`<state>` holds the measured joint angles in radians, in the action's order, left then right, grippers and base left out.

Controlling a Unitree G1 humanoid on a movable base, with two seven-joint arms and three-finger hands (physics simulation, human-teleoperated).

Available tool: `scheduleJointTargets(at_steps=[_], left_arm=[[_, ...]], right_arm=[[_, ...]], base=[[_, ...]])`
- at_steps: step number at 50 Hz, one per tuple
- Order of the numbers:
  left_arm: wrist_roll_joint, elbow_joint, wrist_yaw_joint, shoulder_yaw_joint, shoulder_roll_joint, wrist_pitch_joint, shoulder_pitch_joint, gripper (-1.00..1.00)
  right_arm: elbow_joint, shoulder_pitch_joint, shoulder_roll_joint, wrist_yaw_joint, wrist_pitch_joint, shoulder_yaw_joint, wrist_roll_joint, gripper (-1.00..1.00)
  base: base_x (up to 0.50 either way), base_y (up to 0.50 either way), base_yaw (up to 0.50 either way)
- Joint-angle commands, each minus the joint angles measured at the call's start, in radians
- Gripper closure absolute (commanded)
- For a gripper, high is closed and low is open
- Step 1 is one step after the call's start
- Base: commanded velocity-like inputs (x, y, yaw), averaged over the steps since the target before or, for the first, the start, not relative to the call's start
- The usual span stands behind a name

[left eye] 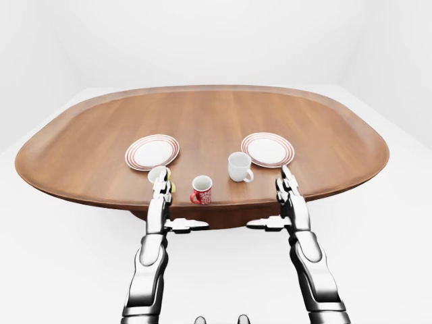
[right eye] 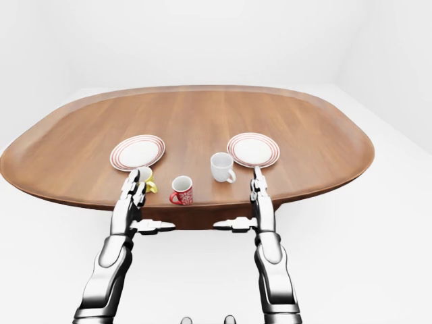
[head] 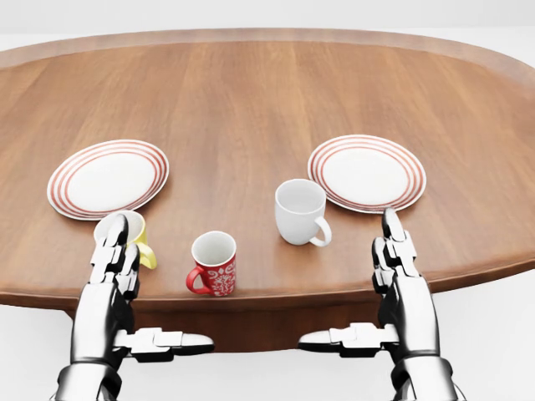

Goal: Put the red mug on the left plate.

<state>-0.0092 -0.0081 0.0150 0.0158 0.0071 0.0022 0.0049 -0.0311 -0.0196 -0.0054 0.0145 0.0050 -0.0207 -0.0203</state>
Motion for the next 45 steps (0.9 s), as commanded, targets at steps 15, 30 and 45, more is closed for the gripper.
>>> scheduleJointTargets(at_steps=[15,30,45], left_arm=[[-0.01,-0.027,0.019,0.022,0.01,0.006,0.017,-1.0],[-0.006,-0.615,-0.005,-0.063,-0.015,-0.089,0.585,-1.0],[-0.006,-0.596,-0.027,-0.073,0.006,-0.089,0.567,-1.0]], right_arm=[[-0.13,-0.082,-0.004,0.037,0.017,-0.01,-0.006,-1.0],[-0.712,-0.703,0.008,-0.029,-0.092,0.093,0.041,-1.0],[-0.705,-0.683,-0.062,-0.098,-0.092,0.15,0.068,-1.0]], base=[[0.0,0.0,0.0],[0.0,0.0,0.0],[0.0,0.0,0.0]])
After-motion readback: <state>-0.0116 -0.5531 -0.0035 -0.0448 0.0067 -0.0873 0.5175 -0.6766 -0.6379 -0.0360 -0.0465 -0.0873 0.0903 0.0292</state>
